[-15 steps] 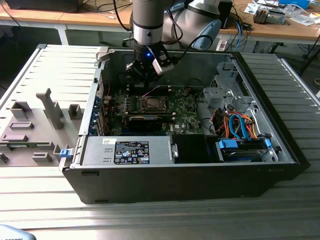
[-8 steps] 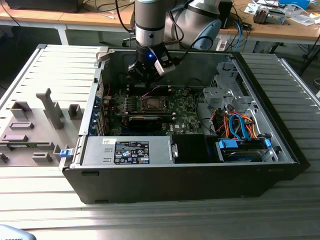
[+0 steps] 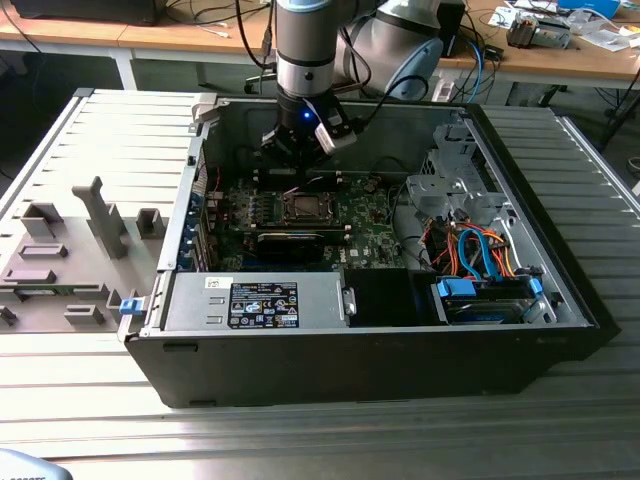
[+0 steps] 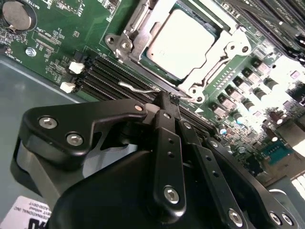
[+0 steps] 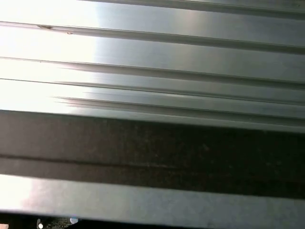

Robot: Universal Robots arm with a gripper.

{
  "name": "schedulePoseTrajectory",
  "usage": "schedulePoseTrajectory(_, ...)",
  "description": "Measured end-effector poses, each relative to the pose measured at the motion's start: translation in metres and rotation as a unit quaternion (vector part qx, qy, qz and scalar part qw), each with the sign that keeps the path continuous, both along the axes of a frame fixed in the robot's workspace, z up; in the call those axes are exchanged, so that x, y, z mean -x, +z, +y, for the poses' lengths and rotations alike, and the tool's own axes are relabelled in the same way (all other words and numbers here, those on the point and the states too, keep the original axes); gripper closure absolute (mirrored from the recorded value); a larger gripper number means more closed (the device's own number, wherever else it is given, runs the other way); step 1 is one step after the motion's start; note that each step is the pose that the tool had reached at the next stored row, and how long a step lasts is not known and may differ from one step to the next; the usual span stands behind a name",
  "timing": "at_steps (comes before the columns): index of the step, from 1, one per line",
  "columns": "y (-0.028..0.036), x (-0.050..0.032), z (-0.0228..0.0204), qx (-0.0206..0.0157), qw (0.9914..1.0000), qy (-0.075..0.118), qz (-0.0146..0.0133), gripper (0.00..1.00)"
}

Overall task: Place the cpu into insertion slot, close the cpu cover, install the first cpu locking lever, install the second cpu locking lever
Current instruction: 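Install the first cpu locking lever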

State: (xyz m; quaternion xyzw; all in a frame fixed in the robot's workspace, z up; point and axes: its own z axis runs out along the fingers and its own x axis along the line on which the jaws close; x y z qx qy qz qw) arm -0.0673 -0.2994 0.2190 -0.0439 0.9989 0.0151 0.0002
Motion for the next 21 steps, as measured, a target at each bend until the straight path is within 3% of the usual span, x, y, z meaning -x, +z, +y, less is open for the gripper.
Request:
schedulePoseTrajectory(19,-0.0159,-0.0227,-0.0001,0.0004,0.99999,0.004,0.0008,0.89)
schedulePoseTrajectory(21,-0.0173,-0.0240,0.0003,-0.0009,0.99999,0.004,0.0001,0.89)
